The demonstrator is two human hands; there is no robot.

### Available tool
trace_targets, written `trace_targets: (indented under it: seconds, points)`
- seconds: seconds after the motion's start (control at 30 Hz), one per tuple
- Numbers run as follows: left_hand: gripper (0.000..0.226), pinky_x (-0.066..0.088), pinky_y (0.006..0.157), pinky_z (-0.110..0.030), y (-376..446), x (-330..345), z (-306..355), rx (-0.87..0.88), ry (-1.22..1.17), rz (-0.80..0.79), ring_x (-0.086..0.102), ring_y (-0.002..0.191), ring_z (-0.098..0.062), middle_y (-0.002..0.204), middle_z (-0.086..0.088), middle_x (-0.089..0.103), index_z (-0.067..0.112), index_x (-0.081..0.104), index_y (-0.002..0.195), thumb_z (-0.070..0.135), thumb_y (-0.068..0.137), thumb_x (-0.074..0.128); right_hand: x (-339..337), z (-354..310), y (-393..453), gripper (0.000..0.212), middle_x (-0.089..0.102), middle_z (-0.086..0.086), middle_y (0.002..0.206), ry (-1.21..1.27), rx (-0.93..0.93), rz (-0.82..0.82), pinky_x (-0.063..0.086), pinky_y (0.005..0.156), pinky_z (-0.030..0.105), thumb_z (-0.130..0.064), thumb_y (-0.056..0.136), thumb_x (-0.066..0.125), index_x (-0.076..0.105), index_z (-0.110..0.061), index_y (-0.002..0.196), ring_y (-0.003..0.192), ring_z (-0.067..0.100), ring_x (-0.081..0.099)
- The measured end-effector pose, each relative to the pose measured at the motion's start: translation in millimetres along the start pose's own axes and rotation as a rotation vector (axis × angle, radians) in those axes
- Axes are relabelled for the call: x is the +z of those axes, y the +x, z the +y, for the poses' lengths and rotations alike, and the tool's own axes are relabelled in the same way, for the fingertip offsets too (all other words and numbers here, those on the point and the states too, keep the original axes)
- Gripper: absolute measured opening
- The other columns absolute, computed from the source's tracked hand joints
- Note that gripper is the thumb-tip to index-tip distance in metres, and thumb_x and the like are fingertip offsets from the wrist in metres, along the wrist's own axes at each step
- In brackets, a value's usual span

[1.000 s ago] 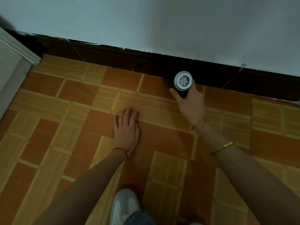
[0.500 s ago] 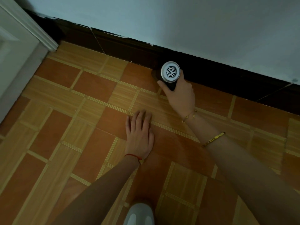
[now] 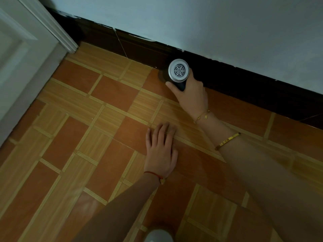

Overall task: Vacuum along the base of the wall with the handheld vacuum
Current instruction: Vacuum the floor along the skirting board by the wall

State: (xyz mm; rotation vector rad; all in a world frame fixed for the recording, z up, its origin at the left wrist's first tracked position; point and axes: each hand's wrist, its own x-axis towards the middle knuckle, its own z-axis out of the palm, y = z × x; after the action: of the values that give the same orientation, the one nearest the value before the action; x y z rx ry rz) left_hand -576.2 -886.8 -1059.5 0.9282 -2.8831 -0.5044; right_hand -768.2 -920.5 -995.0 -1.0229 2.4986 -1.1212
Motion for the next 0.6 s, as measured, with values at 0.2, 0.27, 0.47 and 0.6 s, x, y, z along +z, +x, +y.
trace_targets:
  seconds: [0.2,0.27,0.47,0.6]
  points:
    - [0.052,0.013,0.118,-0.058,0,1,0,-0.002,-0.002,0.005,0.026,0.145,-0.027,0.153,-0.007,0.037,0.017,0.039,0.146,0.033,0.097,0.032,-34,28,-26,0.072,0.068,0.002,0.116,-0.060,0.011,0.044,0.058,0.075,0.042,-0.064,0.083,0.058,0.045,-0.017,0.136,0.099,0.020,0.067]
    - [0.052,0.013,0.118,-0.057,-1,1,0,-0.003,-0.007,0.018,0.026,0.145,-0.027,0.153,-0.007,0.037,0.017,0.041,0.145,0.033,0.097,0.033,-50,40,-38,0.072,0.068,0.003,0.113,-0.101,0.017,0.062,0.058,0.071,0.042,-0.064,0.083,0.058,0.044,-0.017,0.136,0.093,0.020,0.068]
    - [0.052,0.013,0.119,-0.056,-2,5,1,-0.014,0.025,0.037,0.027,0.144,-0.027,0.151,-0.008,0.039,0.016,0.042,0.144,0.033,0.096,0.033,-102,76,-76,0.075,0.068,0.008,0.112,-0.165,0.110,0.129,0.057,0.073,0.043,-0.060,0.083,0.061,0.043,-0.014,0.139,0.093,0.023,0.066]
    - [0.053,0.018,0.118,-0.058,-2,7,3,-0.021,0.039,0.060,0.030,0.142,-0.029,0.149,-0.010,0.042,0.014,0.044,0.142,0.032,0.095,0.030,-136,95,-102,0.075,0.069,0.008,0.112,-0.185,0.185,0.169,0.058,0.075,0.044,-0.059,0.083,0.062,0.041,-0.015,0.141,0.093,0.024,0.067]
